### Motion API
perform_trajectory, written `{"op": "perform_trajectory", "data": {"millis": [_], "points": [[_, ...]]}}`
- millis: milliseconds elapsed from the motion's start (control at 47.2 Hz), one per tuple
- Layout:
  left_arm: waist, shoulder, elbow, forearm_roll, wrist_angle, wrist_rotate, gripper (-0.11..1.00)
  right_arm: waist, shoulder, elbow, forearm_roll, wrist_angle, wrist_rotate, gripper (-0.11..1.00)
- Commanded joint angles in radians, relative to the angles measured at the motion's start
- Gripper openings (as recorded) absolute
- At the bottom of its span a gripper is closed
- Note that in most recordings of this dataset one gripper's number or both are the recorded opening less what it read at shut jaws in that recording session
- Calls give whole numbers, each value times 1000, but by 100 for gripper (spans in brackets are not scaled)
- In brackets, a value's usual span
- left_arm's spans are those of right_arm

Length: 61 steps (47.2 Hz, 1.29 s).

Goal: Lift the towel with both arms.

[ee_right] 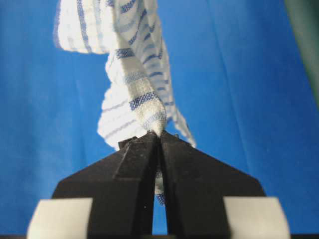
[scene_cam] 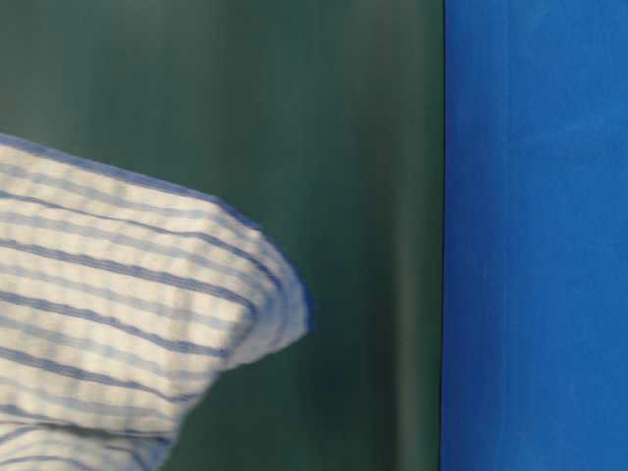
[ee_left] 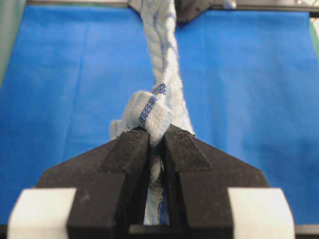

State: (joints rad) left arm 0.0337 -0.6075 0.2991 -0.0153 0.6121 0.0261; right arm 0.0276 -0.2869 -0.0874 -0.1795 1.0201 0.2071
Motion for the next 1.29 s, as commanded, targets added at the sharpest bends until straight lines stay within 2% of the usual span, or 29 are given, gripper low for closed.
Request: {"op": "perform_trajectory", "data": {"millis": [0, 318, 550, 614, 805, 847, 889, 953, 1270], "points": [[2, -6, -32, 3, 0, 2, 4, 3, -20, -32, -3, 9, -3, 3], [2, -6, -28, 3, -2, 11, 4, 3, -17, -31, -3, 9, -14, 3], [2, -28, -14, -3, -5, 114, 6, 3, -17, -23, -3, 5, -21, 4], [2, -35, -8, -3, -8, 114, 17, 3, -17, -23, -3, 5, -20, 6], [2, -60, 35, -3, -38, 114, 73, 5, -14, -18, -41, 5, -15, 59], [2, -66, 48, -3, -38, 114, 84, 5, -14, -15, -48, 5, -12, 67], [2, -71, 55, -3, -41, 112, 91, 3, -14, -14, -54, 5, -11, 67], [2, -80, 63, -5, -43, 112, 93, 3, -12, -14, -55, 5, -9, 63], [2, -75, 78, -5, -55, 104, 92, 3, -12, 6, -55, 0, 0, 64]]}}
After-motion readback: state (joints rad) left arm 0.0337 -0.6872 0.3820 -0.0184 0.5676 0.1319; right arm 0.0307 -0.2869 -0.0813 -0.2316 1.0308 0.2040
